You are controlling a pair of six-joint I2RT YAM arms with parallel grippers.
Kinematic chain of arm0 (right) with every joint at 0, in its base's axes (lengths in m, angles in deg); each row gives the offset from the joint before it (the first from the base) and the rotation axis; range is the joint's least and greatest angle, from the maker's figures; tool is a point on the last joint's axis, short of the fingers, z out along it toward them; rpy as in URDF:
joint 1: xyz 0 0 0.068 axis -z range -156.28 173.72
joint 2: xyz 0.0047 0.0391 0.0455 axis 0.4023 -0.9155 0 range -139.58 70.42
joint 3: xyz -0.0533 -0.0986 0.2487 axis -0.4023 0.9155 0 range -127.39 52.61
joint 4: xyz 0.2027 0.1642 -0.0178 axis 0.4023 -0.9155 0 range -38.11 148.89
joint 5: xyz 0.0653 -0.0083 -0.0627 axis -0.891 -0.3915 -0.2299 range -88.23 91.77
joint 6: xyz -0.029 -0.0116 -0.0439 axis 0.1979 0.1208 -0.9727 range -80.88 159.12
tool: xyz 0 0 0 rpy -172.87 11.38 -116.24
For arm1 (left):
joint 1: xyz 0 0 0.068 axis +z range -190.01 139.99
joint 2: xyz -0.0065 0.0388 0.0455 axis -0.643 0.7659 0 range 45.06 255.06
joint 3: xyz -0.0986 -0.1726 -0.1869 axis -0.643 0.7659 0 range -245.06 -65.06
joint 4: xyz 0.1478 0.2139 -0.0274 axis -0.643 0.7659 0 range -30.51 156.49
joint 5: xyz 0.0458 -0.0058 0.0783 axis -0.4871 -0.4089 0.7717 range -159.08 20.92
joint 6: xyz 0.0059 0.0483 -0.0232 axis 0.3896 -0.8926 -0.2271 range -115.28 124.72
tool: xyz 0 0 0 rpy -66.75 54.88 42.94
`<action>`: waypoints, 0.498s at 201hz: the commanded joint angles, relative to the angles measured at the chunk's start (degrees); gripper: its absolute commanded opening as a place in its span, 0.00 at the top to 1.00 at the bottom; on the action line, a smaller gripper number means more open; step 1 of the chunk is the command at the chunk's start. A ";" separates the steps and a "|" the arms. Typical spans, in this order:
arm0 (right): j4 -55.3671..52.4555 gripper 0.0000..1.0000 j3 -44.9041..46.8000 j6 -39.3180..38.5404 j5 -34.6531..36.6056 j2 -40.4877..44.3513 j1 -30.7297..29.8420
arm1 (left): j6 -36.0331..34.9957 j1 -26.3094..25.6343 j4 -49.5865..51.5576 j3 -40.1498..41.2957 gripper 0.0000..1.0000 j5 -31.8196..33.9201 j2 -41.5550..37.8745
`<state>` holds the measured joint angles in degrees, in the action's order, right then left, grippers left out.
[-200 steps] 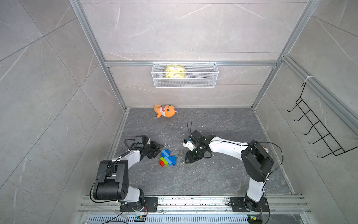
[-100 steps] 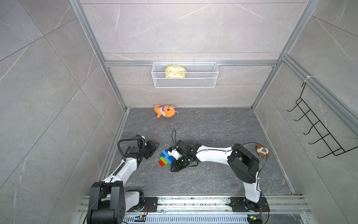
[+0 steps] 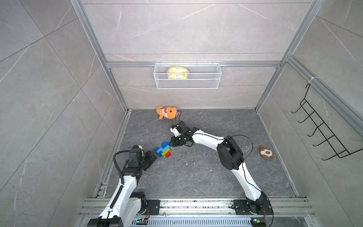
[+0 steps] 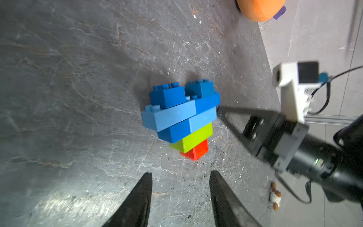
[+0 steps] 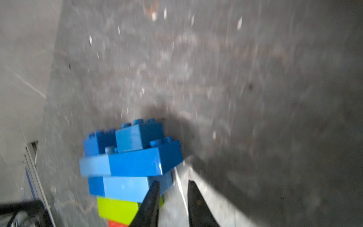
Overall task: Assemble a heart with lego
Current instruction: Adjust the lego brick at the center of the board.
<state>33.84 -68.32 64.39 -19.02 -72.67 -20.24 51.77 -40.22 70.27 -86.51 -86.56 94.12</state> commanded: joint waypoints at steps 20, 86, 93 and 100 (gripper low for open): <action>-11.73 0.72 -12.66 -4.79 0.75 -4.50 -0.93 | -4.55 0.68 4.72 -3.38 0.49 1.06 0.62; -0.40 0.67 27.97 -14.33 15.59 31.93 0.74 | -10.84 2.88 1.83 -7.36 0.48 8.36 4.72; 0.99 0.63 32.70 -16.31 18.98 37.24 0.86 | -11.57 3.16 1.38 -7.97 0.44 10.55 4.67; 1.91 0.59 37.15 -18.11 22.67 41.70 0.98 | -12.51 3.32 0.12 -8.18 0.41 12.90 4.56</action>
<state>30.21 -41.50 53.51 -8.03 -45.92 -20.11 44.45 -37.86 73.23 -91.10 -81.03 98.86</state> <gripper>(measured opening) 0.365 0.559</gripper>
